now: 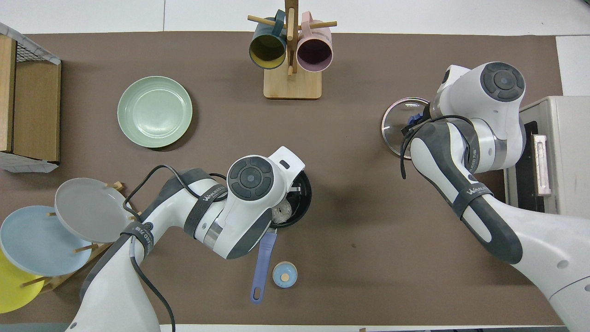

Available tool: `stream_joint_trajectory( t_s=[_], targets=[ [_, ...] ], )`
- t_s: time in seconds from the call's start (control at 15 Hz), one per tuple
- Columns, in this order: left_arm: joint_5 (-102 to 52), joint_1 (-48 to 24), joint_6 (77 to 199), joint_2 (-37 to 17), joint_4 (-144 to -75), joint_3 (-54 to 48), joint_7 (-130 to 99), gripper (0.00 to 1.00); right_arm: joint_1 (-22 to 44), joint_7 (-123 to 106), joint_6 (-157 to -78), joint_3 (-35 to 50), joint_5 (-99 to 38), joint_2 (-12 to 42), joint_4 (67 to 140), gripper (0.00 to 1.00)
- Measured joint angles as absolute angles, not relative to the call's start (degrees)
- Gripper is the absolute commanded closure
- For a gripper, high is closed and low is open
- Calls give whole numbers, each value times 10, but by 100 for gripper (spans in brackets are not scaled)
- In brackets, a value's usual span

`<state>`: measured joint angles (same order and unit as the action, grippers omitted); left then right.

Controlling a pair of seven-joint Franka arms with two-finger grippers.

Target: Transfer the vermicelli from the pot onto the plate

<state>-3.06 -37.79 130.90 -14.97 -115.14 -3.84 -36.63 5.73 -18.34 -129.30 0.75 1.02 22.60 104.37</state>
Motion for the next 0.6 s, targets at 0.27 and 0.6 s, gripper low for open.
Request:
stream_joint_trajectory(
  t_s=[0.27, 0.6],
  targets=[
    [-31, -377, 1309, -150, -1149, -36, -359, 100, 57, -182, -1290, 8, 10, 224, 1041, 0],
    [-32, -367, 1230, -127, -1102, -33, -358, 100, 57, -173, -1159, 8, 10, 184, 983, 0]
  ],
)
